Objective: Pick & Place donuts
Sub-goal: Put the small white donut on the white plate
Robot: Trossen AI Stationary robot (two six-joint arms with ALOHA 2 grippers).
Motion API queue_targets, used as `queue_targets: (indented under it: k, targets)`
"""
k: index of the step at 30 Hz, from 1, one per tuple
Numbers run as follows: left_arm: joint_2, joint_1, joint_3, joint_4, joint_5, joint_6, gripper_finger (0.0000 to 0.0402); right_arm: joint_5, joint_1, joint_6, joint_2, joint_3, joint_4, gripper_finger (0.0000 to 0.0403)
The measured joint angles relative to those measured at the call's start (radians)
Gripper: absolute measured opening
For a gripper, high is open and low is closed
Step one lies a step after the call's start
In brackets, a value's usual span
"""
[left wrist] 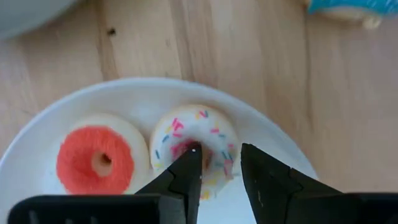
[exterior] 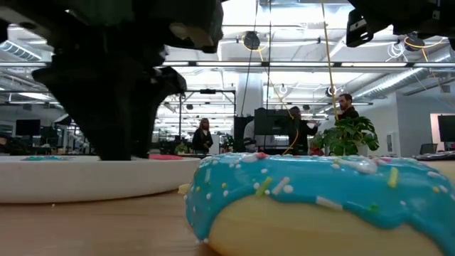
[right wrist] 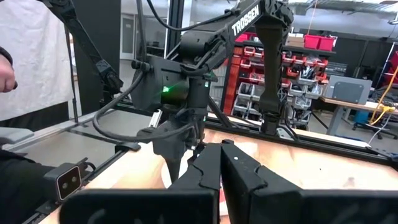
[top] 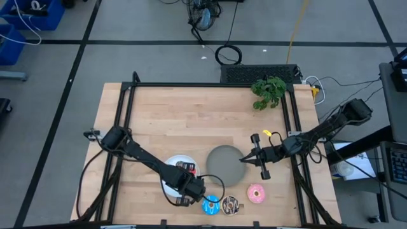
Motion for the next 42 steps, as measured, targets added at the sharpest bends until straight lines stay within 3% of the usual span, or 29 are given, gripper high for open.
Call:
queue_targets:
  k: [12, 27, 35, 42]
  targets:
    - [0.0, 0.0, 0.0, -0.011, -0.022, 0.01, 0.0112, 0.0, 0.0, 0.0, 0.0, 0.0, 0.008, 0.0]
    - [-0.001, -0.024, 0.0, -0.092, 0.005, -0.008, 0.0011, 0.0, 0.0, 0.0, 0.0, 0.0, 0.008, 0.0]
    - [-0.001, -0.037, 0.0, -0.132, 0.004, -0.015, 0.0021, -0.001, 0.0, -0.001, 0.0, 0.0, 0.008, 0.0]
    - [-0.013, -0.042, 0.011, -0.161, -0.011, -0.033, 0.0006, -0.001, 0.0, -0.004, 0.0, 0.0, 0.008, 0.0]
